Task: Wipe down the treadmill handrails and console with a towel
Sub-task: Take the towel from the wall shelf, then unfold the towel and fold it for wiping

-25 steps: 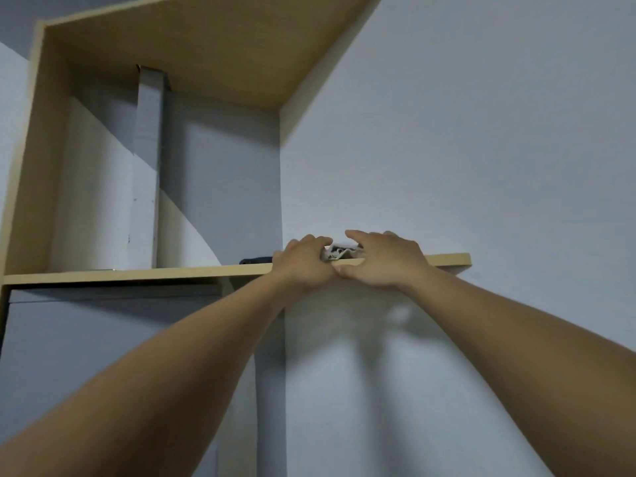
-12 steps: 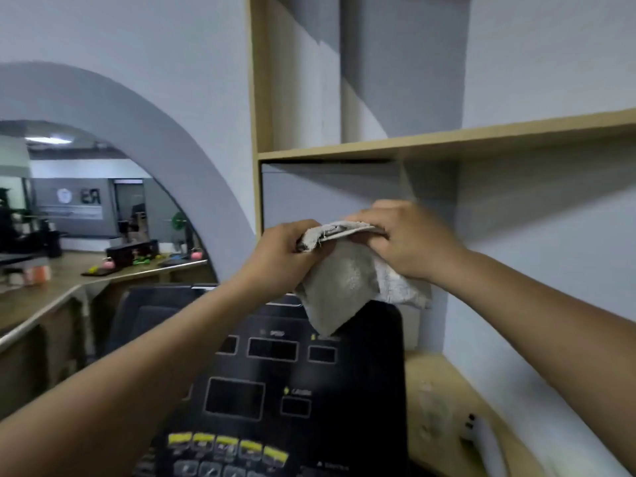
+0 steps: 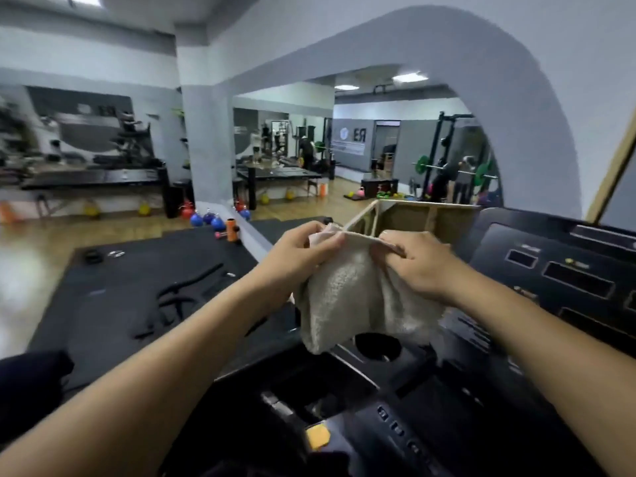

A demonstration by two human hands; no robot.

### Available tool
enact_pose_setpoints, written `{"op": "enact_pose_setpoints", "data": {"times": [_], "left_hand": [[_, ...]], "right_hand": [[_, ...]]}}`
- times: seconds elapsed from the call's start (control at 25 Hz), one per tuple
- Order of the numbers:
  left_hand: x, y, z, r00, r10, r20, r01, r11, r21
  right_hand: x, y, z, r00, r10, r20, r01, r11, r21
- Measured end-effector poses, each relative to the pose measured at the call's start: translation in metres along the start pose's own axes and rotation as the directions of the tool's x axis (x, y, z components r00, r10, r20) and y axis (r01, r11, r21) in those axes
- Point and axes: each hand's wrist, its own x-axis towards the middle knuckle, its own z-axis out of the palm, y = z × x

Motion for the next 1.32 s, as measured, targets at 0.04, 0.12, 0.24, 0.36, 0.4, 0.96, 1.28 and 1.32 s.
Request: {"op": "enact_pose_setpoints", "data": {"times": [0.04, 0.12, 0.24, 0.36, 0.4, 0.96, 1.28, 1.32], "left_hand": [[-0.022, -0.014, -0.035, 0.994, -0.083, -0.067, 0.078, 0.995, -0.067], [-0.067, -0.04, -0.092, 0.964, -0.247, -0.1, 0.213, 0.939, -0.269], [-0.16, -0.09, -0.181, 0.876, -0.468, -0.116, 0.331, 0.76, -0.559], [-0.264, -0.141, -0.247, 0.757, -0.621, -0.203, 0.3, 0.607, -0.736], [-0.292, -0.154, -0.261, 0.729, -0.652, -0.207, 0.268, 0.551, -0.791], [-0.465, -0.21, -0.325, 0.427, -0.711, -0.558, 0.225, 0.682, -0.696], [-0.425, -0.21, -0.31, 0.265, -0.449, -0.853, 0.497, 0.822, -0.278], [-0.421, -0.209, -0.31, 0.271, -0.412, -0.87, 0.524, 0.821, -0.225]], "right_hand": [[0.009, -0.031, 0.028, 0.999, -0.029, 0.038, 0.025, 0.996, 0.087], [0.017, -0.081, 0.086, 0.992, -0.071, 0.102, 0.043, 0.965, 0.26], [0.009, -0.163, 0.198, 0.966, -0.168, 0.196, 0.051, 0.868, 0.494], [-0.014, -0.242, 0.298, 0.92, -0.262, 0.293, 0.053, 0.821, 0.568], [-0.021, -0.262, 0.323, 0.901, -0.288, 0.325, 0.048, 0.81, 0.584], [-0.064, -0.373, 0.442, 0.718, -0.428, 0.548, -0.01, 0.781, 0.624], [-0.053, -0.348, 0.462, 0.588, -0.498, 0.637, -0.117, 0.727, 0.677], [-0.054, -0.347, 0.464, 0.582, -0.503, 0.639, -0.09, 0.741, 0.666]]}}
